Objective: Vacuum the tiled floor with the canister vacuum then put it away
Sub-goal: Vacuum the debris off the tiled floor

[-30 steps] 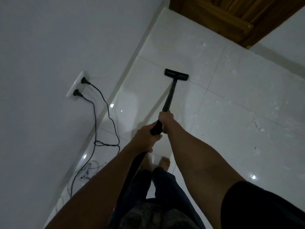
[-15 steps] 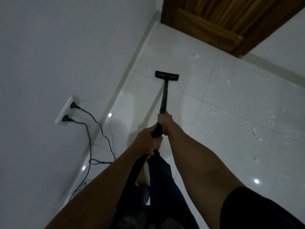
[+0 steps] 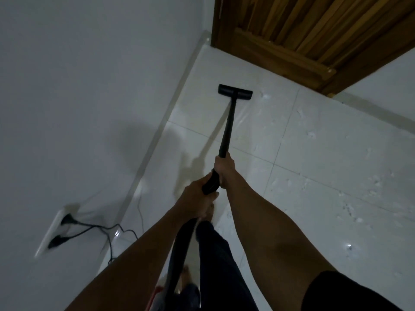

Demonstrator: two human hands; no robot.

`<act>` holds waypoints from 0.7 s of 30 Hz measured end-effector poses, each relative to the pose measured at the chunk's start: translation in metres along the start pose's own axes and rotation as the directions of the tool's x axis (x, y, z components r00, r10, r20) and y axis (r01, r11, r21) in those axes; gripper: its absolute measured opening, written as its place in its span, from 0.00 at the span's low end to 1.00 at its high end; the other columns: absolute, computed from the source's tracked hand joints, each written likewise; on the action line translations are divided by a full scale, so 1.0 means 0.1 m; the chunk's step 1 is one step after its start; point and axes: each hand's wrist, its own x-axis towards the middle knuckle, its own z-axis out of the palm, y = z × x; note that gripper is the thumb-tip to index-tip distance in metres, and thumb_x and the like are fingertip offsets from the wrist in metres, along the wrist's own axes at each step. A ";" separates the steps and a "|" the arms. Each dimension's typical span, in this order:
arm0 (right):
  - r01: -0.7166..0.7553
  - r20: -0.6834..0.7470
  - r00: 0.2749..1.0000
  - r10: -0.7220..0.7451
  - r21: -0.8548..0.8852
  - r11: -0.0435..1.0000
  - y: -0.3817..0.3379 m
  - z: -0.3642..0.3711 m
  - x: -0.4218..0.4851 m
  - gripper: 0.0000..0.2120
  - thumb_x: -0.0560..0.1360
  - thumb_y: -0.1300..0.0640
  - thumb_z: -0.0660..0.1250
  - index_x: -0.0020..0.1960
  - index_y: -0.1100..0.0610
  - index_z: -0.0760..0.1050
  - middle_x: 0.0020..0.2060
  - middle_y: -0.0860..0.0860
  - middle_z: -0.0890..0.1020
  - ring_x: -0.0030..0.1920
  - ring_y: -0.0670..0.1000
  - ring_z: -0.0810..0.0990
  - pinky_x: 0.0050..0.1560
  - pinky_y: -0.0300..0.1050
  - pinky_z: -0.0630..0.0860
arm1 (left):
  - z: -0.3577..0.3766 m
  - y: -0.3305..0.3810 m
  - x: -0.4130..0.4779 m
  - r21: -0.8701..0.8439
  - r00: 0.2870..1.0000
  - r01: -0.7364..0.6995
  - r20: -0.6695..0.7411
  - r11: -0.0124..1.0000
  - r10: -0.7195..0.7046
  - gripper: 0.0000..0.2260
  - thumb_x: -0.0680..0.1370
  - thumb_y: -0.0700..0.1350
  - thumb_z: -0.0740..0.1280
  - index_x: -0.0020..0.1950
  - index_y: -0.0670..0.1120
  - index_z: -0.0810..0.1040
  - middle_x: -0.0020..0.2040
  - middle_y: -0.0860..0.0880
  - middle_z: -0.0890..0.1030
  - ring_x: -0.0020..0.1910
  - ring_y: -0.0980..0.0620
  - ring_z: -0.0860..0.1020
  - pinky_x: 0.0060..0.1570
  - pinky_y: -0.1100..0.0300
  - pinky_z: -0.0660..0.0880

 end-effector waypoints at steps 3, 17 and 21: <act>0.006 -0.008 1.000 -0.007 -0.039 0.999 -0.21 -0.06 0.31 0.25 0.82 0.53 0.57 0.78 0.48 0.59 0.53 0.55 0.79 0.49 0.58 0.81 0.51 0.56 0.83 | 0.02 0.10 0.35 -0.015 1.000 -0.013 0.002 1.000 0.014 0.27 0.81 0.45 0.67 0.78 0.58 0.64 0.45 0.48 0.84 0.31 0.55 0.81 0.34 0.62 0.75; 0.051 0.094 0.995 -0.041 -0.105 0.993 -0.81 0.06 0.99 0.28 0.82 0.53 0.59 0.79 0.40 0.56 0.49 0.52 0.80 0.41 0.53 0.80 0.48 0.53 0.83 | -0.14 0.24 1.13 -0.027 0.994 -0.069 -0.091 0.997 0.066 0.28 0.82 0.45 0.66 0.80 0.56 0.61 0.43 0.52 0.83 0.27 0.61 0.77 0.32 0.63 0.77; 0.068 0.163 0.985 -0.054 -0.080 0.994 -1.00 0.19 1.06 0.26 0.83 0.53 0.58 0.78 0.40 0.57 0.52 0.53 0.79 0.43 0.54 0.78 0.48 0.53 0.81 | -0.26 0.32 1.19 -0.018 0.989 -0.075 -0.131 0.997 0.072 0.27 0.82 0.46 0.65 0.79 0.57 0.60 0.38 0.59 0.78 0.26 0.62 0.76 0.31 0.65 0.74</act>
